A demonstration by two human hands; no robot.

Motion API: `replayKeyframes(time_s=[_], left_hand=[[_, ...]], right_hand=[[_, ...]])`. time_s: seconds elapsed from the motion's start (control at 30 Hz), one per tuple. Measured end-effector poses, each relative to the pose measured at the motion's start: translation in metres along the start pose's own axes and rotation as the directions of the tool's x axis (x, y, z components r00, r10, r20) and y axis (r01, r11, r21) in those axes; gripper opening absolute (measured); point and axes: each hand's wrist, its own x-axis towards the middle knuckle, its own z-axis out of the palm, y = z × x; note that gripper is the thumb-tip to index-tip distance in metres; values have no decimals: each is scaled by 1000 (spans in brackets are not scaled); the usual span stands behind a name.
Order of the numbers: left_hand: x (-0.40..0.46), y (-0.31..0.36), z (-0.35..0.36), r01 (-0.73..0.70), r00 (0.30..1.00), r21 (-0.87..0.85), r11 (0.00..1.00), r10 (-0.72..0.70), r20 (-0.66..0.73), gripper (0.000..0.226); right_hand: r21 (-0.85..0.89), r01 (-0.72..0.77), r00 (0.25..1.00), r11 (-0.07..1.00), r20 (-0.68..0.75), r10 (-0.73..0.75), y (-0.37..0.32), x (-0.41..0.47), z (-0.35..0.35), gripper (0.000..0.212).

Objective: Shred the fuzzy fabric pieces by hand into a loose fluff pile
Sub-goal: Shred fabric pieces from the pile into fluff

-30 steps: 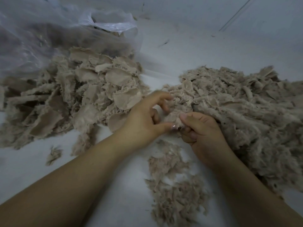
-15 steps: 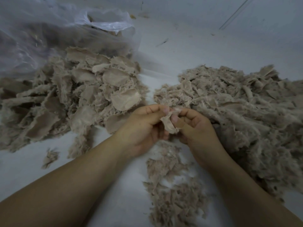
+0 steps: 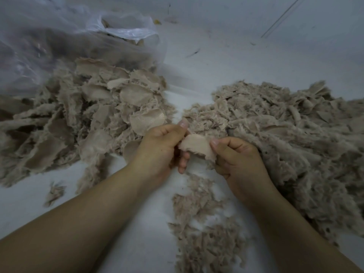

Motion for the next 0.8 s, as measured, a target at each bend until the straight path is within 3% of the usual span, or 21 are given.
replayKeyframes(time_s=[0.17, 0.37, 0.5, 0.6, 0.63, 0.67, 0.73, 0.77, 0.8], left_hand=[[-2, 4, 0, 41, 978, 195, 980, -79, 193, 20], [-2, 6, -9, 70, 973, -37, 997, -60, 223, 22], [-4, 1, 0, 9, 998, 44, 999, -12, 69, 18], [-2, 12, -4, -126, 982, 274, 953, 160, -103, 15], [-1, 20, -11, -175, 957, 451, 875, 259, -133, 19], [1, 29, -20, -193, 922, 670, 717, 367, -126, 22], [1, 44, -39, -91, 868, 981, 169, 496, -5, 22], [-1, 50, -44, -16, 856, 998, -65, 515, 48, 17], [-4, 53, -44, 22, 848, 978, -205, 522, 91, 13]], right_hand=[[97, 15, 998, 995, 59, -21, -2, -4, 0, 23], [101, -37, 999, 994, -20, 39, 0, 2, -4, 22], [28, -50, 997, 998, -49, 52, 3, 2, -3, 29], [40, -58, 996, 998, -71, 60, 2, 2, -3, 34], [41, -61, 995, 997, -77, 64, 2, 2, -3, 34], [46, -65, 994, 997, -82, 68, 2, 3, -4, 33], [51, -71, 993, 996, -91, 76, 3, 3, -4, 34], [47, -73, 993, 996, -92, 77, 3, 3, -4, 35], [43, -74, 993, 996, -91, 78, 3, 3, -4, 35]])
